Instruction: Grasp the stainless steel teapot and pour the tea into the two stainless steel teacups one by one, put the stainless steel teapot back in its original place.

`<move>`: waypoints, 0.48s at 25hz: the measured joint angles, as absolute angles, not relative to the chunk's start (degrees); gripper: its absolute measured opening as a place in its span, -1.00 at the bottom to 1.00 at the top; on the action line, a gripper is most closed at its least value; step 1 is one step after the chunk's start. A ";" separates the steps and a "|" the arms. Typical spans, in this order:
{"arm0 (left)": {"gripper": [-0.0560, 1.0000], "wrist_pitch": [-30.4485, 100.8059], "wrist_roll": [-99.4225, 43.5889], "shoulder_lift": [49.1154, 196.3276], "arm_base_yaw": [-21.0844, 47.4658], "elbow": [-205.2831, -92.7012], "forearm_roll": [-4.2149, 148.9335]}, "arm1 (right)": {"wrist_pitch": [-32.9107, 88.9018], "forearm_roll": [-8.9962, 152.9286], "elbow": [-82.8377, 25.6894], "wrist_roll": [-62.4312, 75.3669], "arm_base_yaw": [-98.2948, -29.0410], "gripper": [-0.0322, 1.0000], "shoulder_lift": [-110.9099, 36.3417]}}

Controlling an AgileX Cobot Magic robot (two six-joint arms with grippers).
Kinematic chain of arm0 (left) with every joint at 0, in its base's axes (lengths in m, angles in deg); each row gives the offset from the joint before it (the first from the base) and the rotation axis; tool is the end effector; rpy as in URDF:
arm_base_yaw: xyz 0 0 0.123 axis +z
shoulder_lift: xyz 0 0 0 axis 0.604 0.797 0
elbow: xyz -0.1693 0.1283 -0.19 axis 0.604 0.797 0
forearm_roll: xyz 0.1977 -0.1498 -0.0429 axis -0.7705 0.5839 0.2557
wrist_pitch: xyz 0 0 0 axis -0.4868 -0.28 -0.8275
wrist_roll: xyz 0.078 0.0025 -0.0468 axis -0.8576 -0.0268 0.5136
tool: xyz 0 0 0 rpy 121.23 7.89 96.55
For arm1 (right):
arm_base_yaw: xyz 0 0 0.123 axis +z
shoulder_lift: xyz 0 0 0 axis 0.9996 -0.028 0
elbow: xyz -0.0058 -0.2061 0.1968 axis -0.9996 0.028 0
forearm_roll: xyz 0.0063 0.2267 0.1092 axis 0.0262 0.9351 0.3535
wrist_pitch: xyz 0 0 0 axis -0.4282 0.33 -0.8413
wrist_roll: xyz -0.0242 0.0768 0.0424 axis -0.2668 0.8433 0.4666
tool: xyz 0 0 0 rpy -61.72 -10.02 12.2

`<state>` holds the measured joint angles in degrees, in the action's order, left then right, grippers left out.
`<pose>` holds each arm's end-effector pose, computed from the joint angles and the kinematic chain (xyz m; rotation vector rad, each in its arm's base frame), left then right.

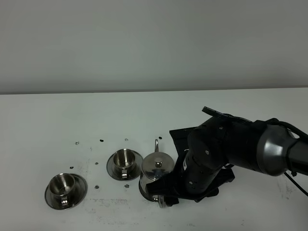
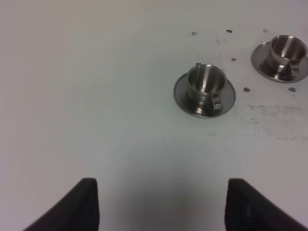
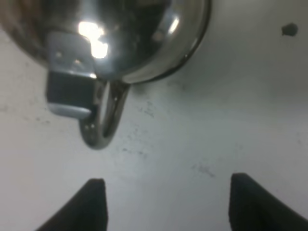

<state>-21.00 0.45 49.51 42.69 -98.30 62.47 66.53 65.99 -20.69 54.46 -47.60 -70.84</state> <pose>-0.0046 -0.0055 0.2796 0.0053 2.0249 0.0487 0.2767 0.2419 0.1895 -0.3745 2.9369 0.2154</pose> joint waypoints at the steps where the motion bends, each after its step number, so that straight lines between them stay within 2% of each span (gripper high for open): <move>1: 0.27 -21.00 0.45 49.51 42.69 -98.30 62.47 | 67.00 65.99 -21.56 54.48 -47.60 0.14 -70.84; 12: 0.27 -21.00 0.45 49.51 42.69 -98.30 62.47 | 67.29 69.35 -25.36 58.37 -47.60 0.14 -73.19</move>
